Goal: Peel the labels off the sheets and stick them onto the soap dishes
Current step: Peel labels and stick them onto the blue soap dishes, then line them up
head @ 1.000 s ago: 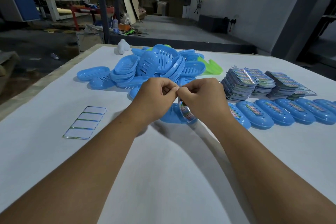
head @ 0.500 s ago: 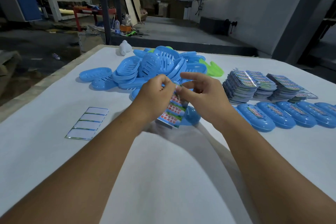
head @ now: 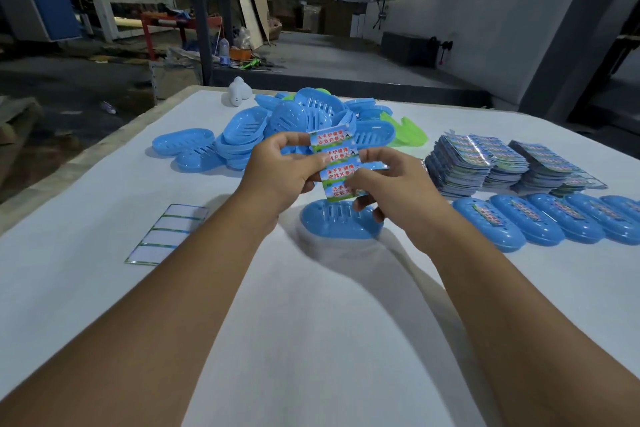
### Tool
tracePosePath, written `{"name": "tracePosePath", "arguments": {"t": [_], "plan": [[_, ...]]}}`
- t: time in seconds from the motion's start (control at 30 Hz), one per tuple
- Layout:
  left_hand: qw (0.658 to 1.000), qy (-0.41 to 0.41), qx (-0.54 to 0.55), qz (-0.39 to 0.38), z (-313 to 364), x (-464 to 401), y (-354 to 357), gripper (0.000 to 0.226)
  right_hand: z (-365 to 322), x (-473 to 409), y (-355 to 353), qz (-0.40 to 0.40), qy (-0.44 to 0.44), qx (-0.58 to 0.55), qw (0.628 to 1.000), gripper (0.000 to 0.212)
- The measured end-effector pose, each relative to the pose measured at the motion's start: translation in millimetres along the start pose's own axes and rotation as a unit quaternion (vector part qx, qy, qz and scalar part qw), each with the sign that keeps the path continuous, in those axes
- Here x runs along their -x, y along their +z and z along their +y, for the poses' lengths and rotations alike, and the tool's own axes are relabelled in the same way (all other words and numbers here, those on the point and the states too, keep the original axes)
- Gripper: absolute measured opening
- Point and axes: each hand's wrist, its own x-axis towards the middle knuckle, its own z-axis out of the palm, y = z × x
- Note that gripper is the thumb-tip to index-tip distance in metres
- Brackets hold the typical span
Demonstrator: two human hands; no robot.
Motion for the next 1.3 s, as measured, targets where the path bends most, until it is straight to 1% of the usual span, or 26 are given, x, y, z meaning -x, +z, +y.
{"name": "tracePosePath", "arguments": {"t": [0.07,0.17,0.27,0.37,0.5,0.6,0.7,0.77,1.0,1.07,1.1,1.13,1.2,1.23,1.3], "plan": [[1.0,0.006,0.007,-0.003,0.3,0.4,0.3,0.023,0.3,-0.9,0.1,0.005,0.005,-0.014,1.0,0.019],[1.0,0.003,0.018,-0.001,0.1,-0.7,2.2,0.015,1.7,-1.8,0.1,0.006,0.003,-0.032,0.999,0.02],[1.0,0.002,0.011,0.021,-1.6,-2.5,2.1,0.004,4.0,-3.0,0.3,0.007,0.005,-0.008,1.0,0.017],[0.999,0.025,-0.028,0.023,-2.7,-2.7,-0.5,0.012,5.3,-4.0,1.6,0.012,-0.001,-0.001,1.0,0.012],[0.994,0.064,-0.087,-0.032,-3.2,2.4,1.0,0.019,4.8,-7.1,-0.1,0.053,-0.026,-0.062,0.996,0.006],[0.994,0.071,-0.085,-0.025,-1.1,3.5,2.5,0.022,6.1,-8.8,-2.9,0.063,-0.028,-0.053,0.996,0.012],[0.994,0.079,-0.079,-0.005,0.9,3.2,1.3,0.025,7.1,-8.9,-3.2,0.049,-0.019,-0.034,0.998,0.016],[0.993,0.086,-0.087,-0.007,1.2,4.5,1.1,0.025,6.9,-8.4,-2.1,0.045,-0.016,-0.029,0.998,0.018],[0.988,0.105,-0.113,-0.02,0.6,5.1,1.4,0.024,5.9,-7.4,-3.6,0.057,-0.006,-0.019,0.998,0.022],[0.986,0.108,-0.121,-0.03,0.2,5.2,1.8,0.026,7.2,-8.0,-2.8,0.061,-0.008,-0.027,0.998,0.016],[0.985,0.109,-0.126,-0.035,-0.2,5.2,2.2,0.026,8.6,-8.5,-2.3,0.069,-0.015,-0.033,0.997,0.01],[0.984,0.111,-0.13,-0.04,-0.6,5.3,2.6,0.027,10.2,-9.2,-2.2,0.09,-0.028,-0.022,0.995,0.009],[0.983,0.118,-0.13,-0.048,-1.3,5.4,3.0,0.026,14.1,-10.6,-3.1,0.153,-0.075,0.056,0.984,0.024],[0.982,0.122,-0.132,-0.051,-1.7,5.4,3.2,0.025,14.4,-10.5,-3.2,0.173,-0.102,0.09,0.975,0.025],[0.98,0.13,-0.137,-0.054,-2.5,5.8,3.6,0.024,12.9,-9.1,-2.0,0.166,-0.137,0.11,0.97,0.018]]}}
